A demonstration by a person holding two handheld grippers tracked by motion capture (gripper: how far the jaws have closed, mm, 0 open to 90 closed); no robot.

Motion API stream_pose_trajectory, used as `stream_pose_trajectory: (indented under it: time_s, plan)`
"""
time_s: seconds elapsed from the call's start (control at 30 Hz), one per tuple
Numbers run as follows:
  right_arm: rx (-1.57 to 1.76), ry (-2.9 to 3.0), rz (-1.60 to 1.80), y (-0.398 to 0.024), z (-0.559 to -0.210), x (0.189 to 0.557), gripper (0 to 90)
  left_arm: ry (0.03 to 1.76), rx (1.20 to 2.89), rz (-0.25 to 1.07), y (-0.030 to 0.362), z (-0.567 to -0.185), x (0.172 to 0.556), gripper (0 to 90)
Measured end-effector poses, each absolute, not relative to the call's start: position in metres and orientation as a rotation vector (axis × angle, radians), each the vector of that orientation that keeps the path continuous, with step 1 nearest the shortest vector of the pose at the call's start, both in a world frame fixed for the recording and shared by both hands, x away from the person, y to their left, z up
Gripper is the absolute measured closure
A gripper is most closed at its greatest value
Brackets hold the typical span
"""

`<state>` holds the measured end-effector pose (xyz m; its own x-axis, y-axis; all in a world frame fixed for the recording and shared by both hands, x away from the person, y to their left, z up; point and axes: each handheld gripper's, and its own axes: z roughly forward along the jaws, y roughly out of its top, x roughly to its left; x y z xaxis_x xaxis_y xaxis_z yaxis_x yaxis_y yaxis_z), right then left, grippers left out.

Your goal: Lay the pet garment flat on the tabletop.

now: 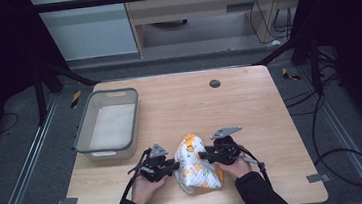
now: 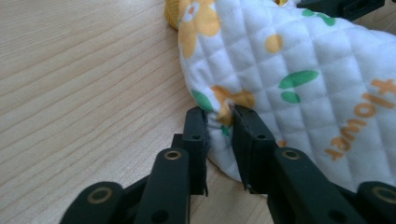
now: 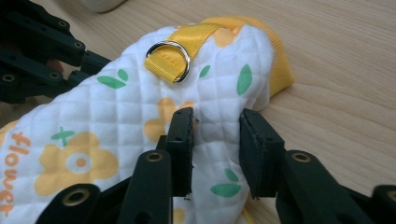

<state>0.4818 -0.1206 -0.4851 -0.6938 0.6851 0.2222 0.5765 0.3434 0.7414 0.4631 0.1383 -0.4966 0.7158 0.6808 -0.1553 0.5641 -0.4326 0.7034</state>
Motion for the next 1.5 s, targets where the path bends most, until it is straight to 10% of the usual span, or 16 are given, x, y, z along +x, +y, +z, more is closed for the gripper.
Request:
stream_pose_trajectory:
  time_s: [0.43, 1.5]
  plan:
    - [1.194, 2.459, 1.344, -0.129, -0.475, 0.479, 87.1, 0.923, 2.136, 0.203, 0.142, -0.487, 0.459, 85.6]
    - [1.077, 2.174, 1.556, -0.153, -0.402, 0.461, 85.0, 0.79, 1.943, 0.428, 0.152, -0.378, 0.446, 85.9]
